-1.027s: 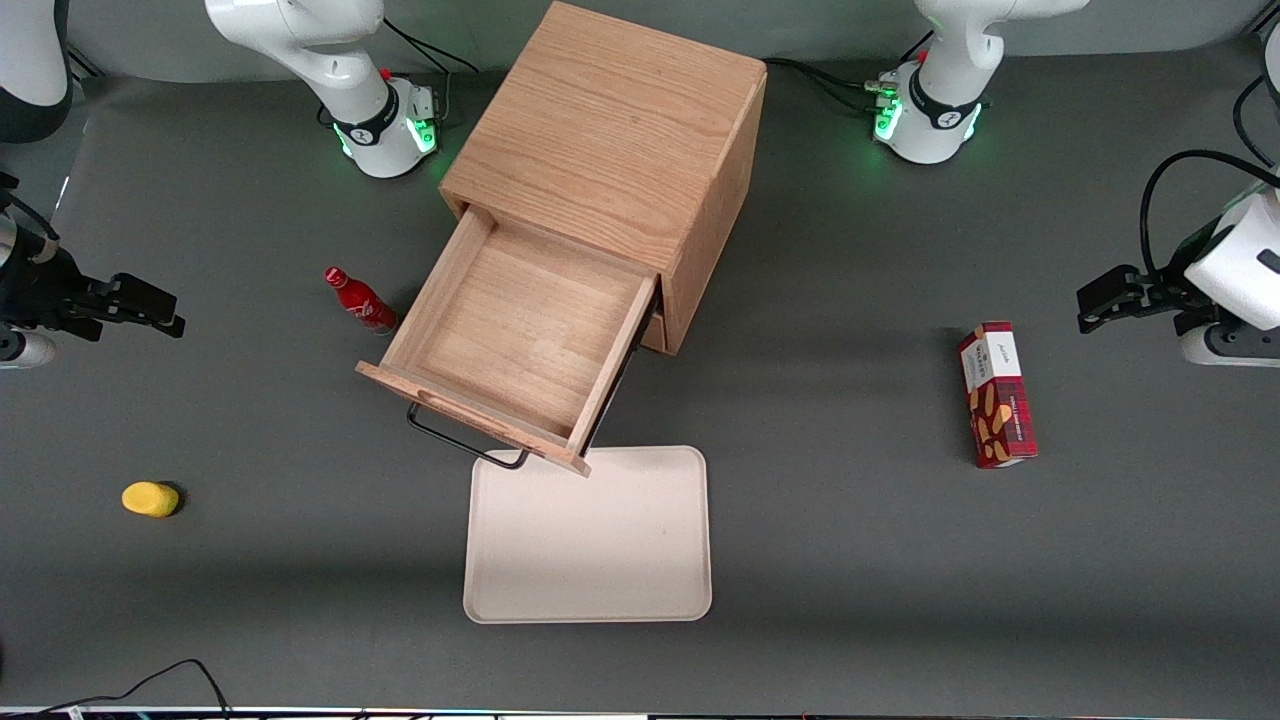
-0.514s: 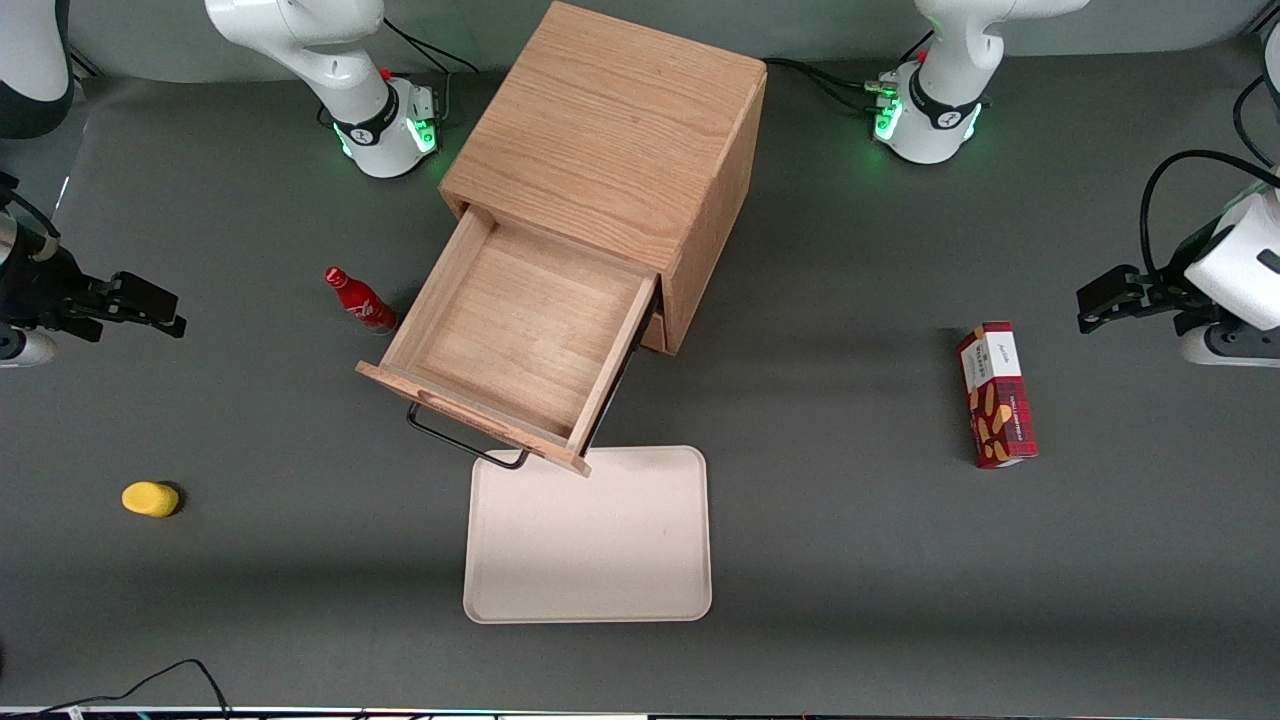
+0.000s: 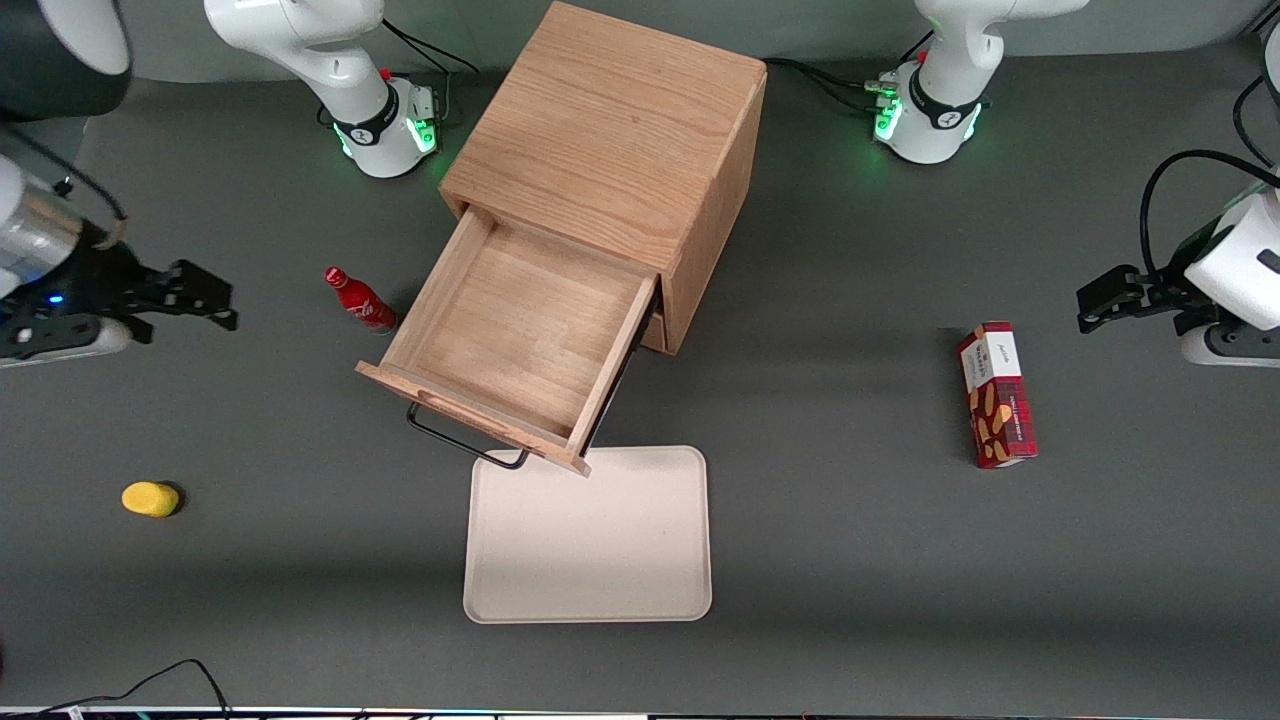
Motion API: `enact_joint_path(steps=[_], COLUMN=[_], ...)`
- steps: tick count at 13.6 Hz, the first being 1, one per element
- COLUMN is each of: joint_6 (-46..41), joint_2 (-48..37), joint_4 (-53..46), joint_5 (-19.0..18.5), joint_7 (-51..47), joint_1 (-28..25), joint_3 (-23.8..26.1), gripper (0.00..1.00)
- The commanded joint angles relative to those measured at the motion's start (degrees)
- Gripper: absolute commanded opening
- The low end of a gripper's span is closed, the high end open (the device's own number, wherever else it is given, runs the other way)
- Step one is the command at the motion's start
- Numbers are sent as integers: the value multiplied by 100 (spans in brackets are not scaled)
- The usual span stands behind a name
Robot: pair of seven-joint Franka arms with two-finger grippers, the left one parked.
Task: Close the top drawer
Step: 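Move the right gripper to the open drawer's front panel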
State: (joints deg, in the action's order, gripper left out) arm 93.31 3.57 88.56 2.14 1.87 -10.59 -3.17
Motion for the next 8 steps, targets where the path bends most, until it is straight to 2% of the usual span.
enact_joint_path(steps=[1, 5, 8], joint_6=[-94, -67, -58], joint_2=[196, 284, 749], joint_4=[-190, -260, -847], joint_5=[339, 462, 892], joint_7=[-82, -73, -56], joint_1=[-442, -865, -848], joint_3=[-87, -254, -281], gripper=[100, 100, 100])
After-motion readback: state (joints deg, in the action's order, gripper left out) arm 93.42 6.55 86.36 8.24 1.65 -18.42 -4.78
